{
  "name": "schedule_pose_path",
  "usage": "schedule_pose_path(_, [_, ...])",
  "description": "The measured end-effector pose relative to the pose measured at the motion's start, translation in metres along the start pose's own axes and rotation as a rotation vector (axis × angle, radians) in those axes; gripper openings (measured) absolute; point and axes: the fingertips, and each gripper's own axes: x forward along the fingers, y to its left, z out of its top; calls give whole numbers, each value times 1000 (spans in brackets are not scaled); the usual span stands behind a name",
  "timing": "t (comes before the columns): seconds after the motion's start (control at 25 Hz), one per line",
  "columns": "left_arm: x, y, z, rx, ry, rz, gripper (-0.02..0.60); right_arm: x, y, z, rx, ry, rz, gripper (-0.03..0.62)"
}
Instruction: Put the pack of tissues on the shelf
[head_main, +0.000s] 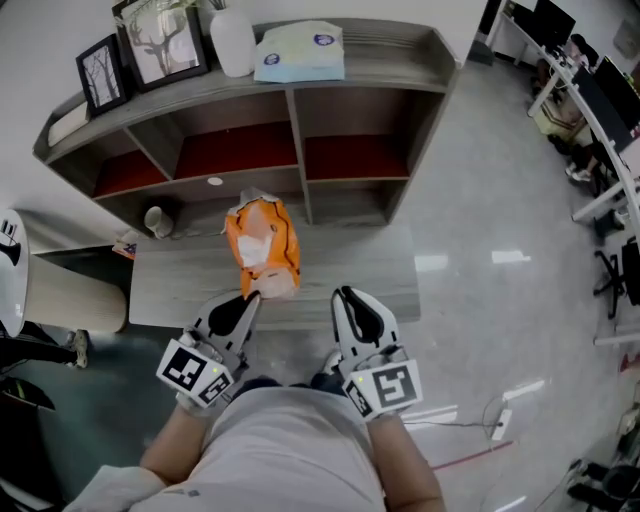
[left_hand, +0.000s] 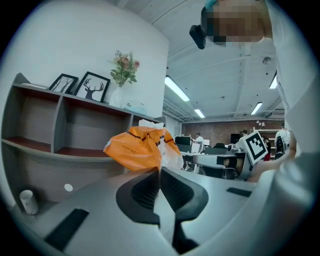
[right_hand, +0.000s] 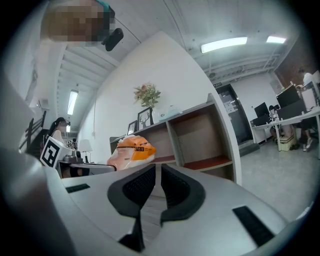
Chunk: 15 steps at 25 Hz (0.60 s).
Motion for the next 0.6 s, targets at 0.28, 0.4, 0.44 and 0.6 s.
schedule_pose_path(0.28, [74, -9, 15, 22, -14, -48, 18, -15, -54, 19, -8, -16, -41, 44])
schedule_pose_path(0.4, [105, -8, 19, 26, -11, -92, 18, -18, -70, 24, -11, -23, -87, 44])
schedule_pose_path(0.44, [117, -7, 20, 31, -12, -112, 18, -20, -75, 26, -11, -27, -107, 44])
schedule_pose_path(0.6, [152, 6, 17, 46, -6, -180, 18, -16, -85, 19, 2, -25, -180, 44])
